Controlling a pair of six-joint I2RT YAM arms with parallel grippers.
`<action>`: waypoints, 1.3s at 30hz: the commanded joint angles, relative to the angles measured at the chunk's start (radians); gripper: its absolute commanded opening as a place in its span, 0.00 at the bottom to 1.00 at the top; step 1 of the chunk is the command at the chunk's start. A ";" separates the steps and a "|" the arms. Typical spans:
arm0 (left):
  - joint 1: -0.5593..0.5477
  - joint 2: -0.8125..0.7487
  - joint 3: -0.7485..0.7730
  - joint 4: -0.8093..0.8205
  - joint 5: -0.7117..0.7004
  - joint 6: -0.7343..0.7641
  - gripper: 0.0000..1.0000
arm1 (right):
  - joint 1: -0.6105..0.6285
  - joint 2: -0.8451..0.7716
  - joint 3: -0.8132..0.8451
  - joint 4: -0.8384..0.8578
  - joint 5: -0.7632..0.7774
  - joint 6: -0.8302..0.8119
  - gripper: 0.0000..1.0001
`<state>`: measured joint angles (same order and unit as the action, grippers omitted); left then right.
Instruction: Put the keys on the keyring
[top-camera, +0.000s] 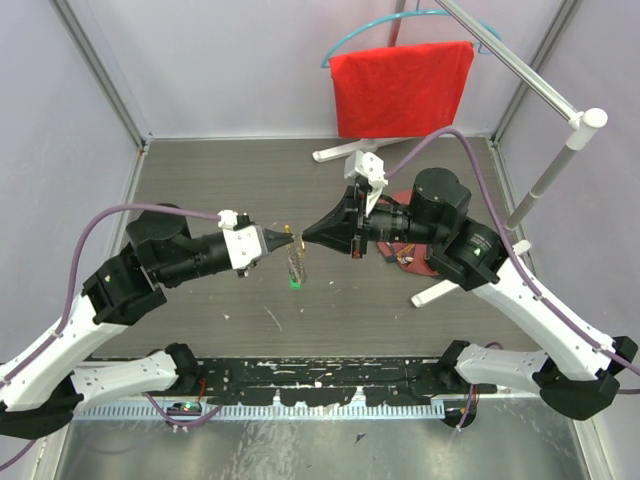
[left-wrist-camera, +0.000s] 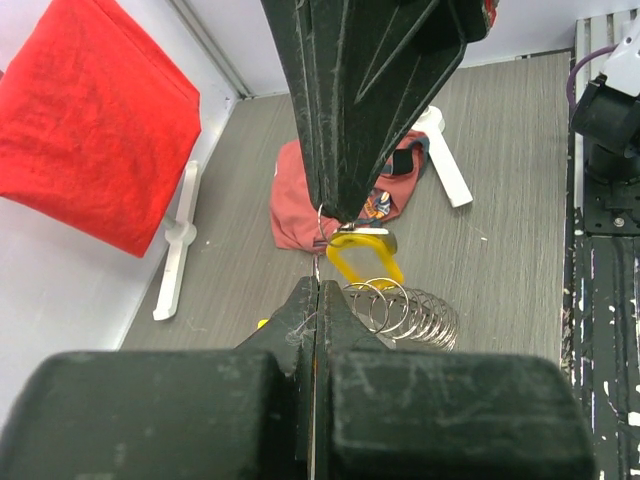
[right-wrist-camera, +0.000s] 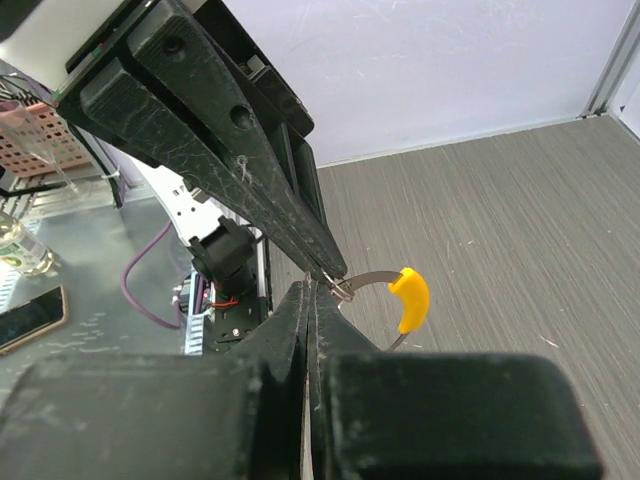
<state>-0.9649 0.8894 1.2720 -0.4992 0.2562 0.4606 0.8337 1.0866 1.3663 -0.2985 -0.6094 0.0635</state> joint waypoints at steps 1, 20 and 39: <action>-0.006 -0.006 0.049 0.006 -0.002 0.005 0.00 | 0.001 0.008 0.028 0.074 -0.016 0.024 0.01; -0.005 -0.011 0.047 0.006 0.000 0.005 0.00 | 0.002 0.037 0.022 0.045 0.061 0.030 0.01; -0.005 -0.019 0.037 0.016 -0.007 0.005 0.00 | 0.002 0.031 0.027 -0.019 0.155 0.015 0.01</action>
<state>-0.9649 0.8879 1.2720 -0.5232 0.2272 0.4641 0.8356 1.1282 1.3659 -0.3328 -0.5144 0.0845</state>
